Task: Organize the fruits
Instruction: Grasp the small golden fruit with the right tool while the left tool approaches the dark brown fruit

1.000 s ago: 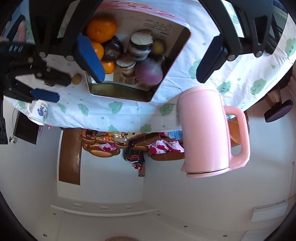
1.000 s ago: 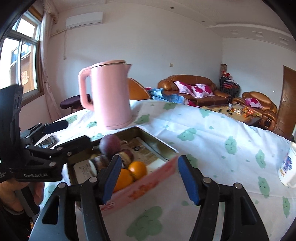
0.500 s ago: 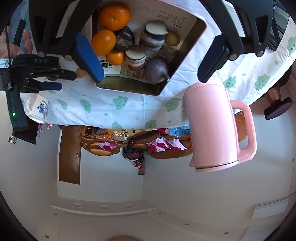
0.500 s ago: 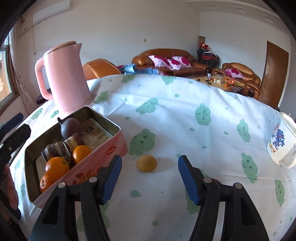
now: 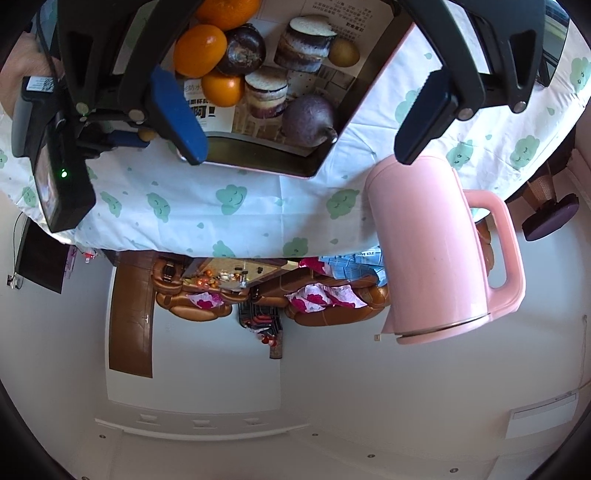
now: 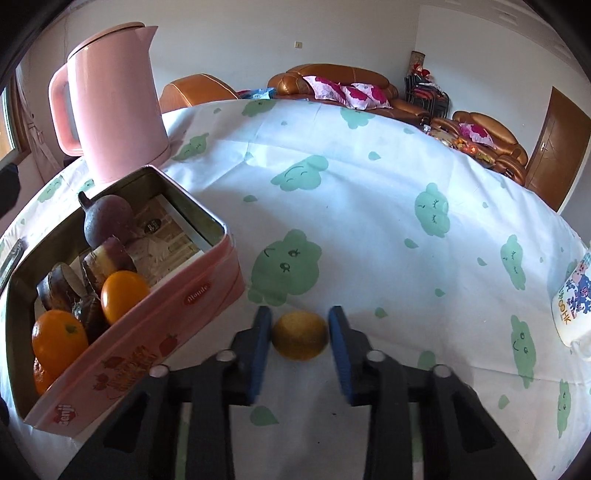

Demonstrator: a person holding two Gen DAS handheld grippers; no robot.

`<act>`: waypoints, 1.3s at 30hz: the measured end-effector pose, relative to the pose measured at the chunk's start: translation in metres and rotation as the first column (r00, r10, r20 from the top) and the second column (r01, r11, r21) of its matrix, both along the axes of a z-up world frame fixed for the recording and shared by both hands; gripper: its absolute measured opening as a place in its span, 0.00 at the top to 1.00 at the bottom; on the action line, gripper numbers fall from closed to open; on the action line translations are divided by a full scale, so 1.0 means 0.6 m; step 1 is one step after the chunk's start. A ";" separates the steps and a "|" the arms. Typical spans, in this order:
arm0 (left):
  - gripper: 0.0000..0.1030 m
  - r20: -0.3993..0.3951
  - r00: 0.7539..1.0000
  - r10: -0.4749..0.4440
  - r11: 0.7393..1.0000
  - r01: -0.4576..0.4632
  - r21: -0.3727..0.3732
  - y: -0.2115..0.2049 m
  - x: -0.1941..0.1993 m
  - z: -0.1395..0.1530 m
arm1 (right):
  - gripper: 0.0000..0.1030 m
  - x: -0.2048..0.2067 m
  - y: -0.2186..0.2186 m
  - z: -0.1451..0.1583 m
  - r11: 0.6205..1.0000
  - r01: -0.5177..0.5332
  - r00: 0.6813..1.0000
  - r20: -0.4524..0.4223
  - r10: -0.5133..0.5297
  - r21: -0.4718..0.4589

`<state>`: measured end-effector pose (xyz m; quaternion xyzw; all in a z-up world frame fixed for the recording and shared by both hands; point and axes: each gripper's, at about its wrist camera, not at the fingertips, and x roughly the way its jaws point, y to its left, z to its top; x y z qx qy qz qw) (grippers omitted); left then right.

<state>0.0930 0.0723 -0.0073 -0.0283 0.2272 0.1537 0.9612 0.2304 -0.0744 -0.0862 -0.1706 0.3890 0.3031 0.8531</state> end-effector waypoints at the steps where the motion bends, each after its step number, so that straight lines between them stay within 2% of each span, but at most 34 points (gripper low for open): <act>1: 0.00 0.003 1.000 -0.006 1.000 0.006 0.001 -0.003 0.000 0.002 | 0.69 -0.002 -0.003 0.002 1.000 0.001 1.000 0.004 -0.001 0.010; 7: 0.00 0.018 0.998 -0.062 0.998 0.062 0.004 -0.042 0.011 0.009 | 0.69 -0.026 -0.057 0.035 0.996 0.039 0.996 0.074 -0.045 0.084; 13: 0.00 -0.018 0.985 -0.170 0.985 0.170 0.025 -0.124 0.045 0.009 | 0.69 -0.023 -0.154 0.056 0.978 0.166 0.975 0.127 -0.181 0.123; 17: 0.00 -0.056 0.970 -0.238 0.971 0.239 0.013 -0.178 0.081 -0.003 | 0.69 0.007 -0.221 0.049 0.954 0.270 0.953 0.105 -0.283 0.128; 24: 0.01 -0.144 0.939 -0.313 0.950 0.309 -0.049 -0.242 0.140 -0.046 | 0.69 0.029 -0.286 0.039 0.921 0.366 0.923 0.073 -0.377 0.130; 29: 0.03 -0.182 0.911 -0.369 0.929 0.363 -0.068 -0.284 0.164 -0.064 | 0.69 0.035 -0.319 0.036 0.907 0.400 0.912 0.046 -0.408 0.129; 34: 0.15 -0.238 0.883 -0.404 0.915 0.390 -0.105 -0.304 0.194 -0.087 | 0.69 0.038 -0.330 0.033 0.901 0.407 0.910 0.022 -0.415 0.150; 39: 0.18 -0.273 0.859 -0.434 0.901 0.414 -0.129 -0.312 0.206 -0.101 | 0.69 0.041 -0.332 0.029 0.900 0.409 0.910 0.002 -0.414 0.154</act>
